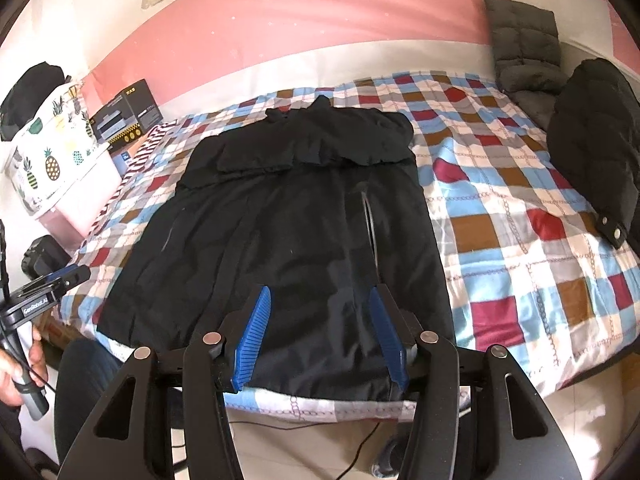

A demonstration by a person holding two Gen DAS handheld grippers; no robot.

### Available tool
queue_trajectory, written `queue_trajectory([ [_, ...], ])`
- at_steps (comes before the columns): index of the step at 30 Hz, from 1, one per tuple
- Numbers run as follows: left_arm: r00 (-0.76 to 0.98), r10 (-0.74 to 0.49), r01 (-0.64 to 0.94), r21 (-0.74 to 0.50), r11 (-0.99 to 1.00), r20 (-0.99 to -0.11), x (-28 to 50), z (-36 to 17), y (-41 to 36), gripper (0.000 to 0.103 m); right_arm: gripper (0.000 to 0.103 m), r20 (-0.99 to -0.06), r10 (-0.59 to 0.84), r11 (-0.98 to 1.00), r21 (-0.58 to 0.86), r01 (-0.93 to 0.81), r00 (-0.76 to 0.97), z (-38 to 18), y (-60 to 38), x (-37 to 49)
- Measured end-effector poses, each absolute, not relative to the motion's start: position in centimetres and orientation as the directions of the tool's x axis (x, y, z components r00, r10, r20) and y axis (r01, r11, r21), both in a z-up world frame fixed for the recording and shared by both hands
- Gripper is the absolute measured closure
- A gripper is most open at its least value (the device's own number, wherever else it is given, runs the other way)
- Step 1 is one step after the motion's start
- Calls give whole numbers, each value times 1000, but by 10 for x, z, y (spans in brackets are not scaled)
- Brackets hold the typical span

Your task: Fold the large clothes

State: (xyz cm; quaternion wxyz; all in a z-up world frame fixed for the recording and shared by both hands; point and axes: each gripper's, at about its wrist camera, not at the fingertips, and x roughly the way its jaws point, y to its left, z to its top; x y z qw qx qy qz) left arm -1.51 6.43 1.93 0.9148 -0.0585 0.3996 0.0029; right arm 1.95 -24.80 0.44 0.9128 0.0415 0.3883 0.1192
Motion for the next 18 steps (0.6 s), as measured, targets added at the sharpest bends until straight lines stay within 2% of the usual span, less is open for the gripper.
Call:
queue_trajectory([
  [10, 641, 11, -88, -60, 994, -767, -9, -2, 68, 47, 50, -739, 225, 974, 185, -130, 635, -22, -268, 23],
  [13, 632, 23, -100, -53, 994, -775, -6, -8, 71, 47, 41, -753, 221, 975, 195, -110, 621, -29, -277, 27],
  [18, 611, 43, -118, -37, 992, -791, 1, -20, 77, 46, 41, -773, 201, 977, 198, -73, 601, -39, -288, 34],
])
